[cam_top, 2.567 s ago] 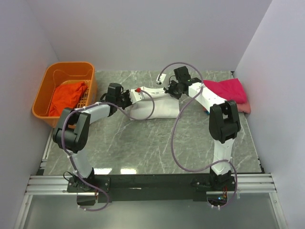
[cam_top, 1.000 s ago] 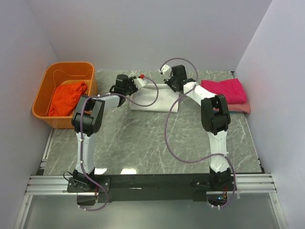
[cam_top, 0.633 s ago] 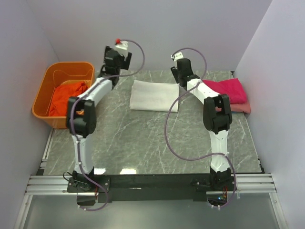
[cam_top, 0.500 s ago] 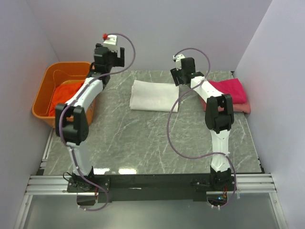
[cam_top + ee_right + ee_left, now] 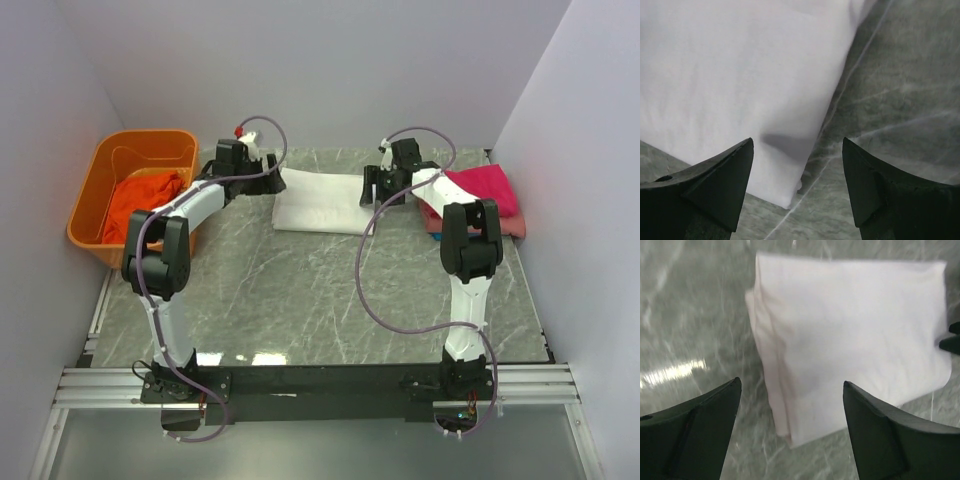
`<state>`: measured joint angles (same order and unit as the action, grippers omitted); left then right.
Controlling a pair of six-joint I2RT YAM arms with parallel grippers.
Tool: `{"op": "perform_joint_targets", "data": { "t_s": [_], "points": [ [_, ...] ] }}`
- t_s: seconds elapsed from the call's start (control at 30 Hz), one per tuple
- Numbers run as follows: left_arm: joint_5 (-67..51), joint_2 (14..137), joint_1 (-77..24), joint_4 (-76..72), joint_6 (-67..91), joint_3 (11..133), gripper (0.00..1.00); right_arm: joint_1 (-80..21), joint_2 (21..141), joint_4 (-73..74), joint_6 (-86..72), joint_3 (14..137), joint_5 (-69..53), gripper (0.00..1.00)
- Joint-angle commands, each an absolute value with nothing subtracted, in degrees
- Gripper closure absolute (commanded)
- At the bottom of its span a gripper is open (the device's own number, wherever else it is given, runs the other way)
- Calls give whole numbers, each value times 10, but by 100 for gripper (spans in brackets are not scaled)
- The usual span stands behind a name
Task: Fold and stack the t-shirts
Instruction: Neatly place the folded tshirt to the corner
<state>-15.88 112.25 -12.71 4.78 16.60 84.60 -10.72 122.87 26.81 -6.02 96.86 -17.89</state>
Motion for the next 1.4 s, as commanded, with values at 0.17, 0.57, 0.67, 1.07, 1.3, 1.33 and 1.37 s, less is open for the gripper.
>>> {"op": "perform_joint_targets", "data": {
  "t_s": [0.17, 0.57, 0.67, 1.07, 1.3, 1.33, 1.37],
  "points": [
    [-173, 1082, -126, 72, 185, 821, 13, -105, 1248, 265, -201, 979, -220, 21],
    [-130, 814, -126, 85, 142, 627, 13, -115, 1281, 287, -235, 991, -135, 21],
    [-125, 755, -126, 90, 135, 571, 13, -116, 1289, 306, -232, 1011, -141, 21],
    [-79, 520, -126, 110, 116, 401, 12, -147, 1383, 311, -277, 1083, -277, 49],
    [-79, 474, -126, 103, 116, 392, 12, -140, 1383, 336, -201, 1118, -289, 100],
    [-80, 475, -126, 106, 114, 392, 12, -143, 1376, 354, -173, 1145, -264, 100],
    [-78, 475, -126, 110, 113, 395, 12, -146, 1370, 389, -117, 1157, -204, 100]
  ]
}}
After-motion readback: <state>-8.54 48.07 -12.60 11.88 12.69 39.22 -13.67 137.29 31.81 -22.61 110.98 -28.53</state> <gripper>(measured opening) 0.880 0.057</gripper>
